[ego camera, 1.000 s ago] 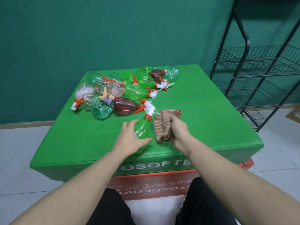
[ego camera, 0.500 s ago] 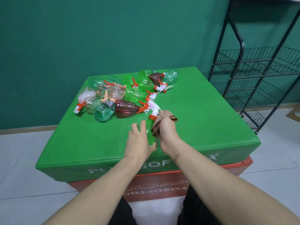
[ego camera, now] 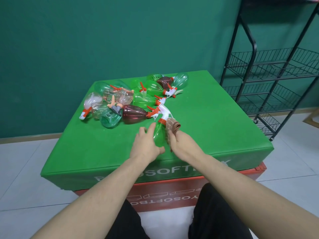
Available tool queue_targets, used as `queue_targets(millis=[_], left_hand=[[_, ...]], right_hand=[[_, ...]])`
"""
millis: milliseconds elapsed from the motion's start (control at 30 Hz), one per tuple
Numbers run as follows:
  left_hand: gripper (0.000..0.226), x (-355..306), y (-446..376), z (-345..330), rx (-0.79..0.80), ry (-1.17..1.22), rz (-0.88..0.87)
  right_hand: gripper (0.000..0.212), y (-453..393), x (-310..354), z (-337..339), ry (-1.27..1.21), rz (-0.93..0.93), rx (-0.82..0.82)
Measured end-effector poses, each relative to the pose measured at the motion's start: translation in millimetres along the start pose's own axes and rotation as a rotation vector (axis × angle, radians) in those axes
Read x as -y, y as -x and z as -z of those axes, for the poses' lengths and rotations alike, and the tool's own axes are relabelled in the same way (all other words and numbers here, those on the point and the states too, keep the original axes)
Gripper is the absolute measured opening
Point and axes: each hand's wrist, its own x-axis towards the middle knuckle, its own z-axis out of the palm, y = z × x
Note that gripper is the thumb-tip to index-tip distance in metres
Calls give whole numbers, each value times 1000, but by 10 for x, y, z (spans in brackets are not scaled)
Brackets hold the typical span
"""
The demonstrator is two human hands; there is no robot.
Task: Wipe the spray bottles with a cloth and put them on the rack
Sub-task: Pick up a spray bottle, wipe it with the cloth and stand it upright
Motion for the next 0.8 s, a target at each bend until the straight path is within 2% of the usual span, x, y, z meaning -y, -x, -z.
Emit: queue_targets(millis=[133,200,333,433,533,667,733,800], left_hand=[[108,-82,49,-37,23,78,-20],[108,-109,71,-59,17,105,-41],[104,-78,48,-37,-2,234,-40],[101,-39,21,25,12,381,-7],[99,-42,15,67,15,596,23],[98,-9,20,24,25,819,80],[97,6,14,-29,47,904,160],[99,2,10,-71,76,984,217]], right_hand=[[50,-26,54,34,-313,-162,-2],[50,-46,92,31,-392,-207,-4],[45,32,-29,86,-147,-46,-36],[41,76,-175,128,-80,62,70],[42,92,-276,55,-320,-43,95],[32,-20,-279,-13,-706,-288,-33],[31,-115,-212,-4,-801,-354,-81],[31,-170,-82,23,-769,-320,-109]])
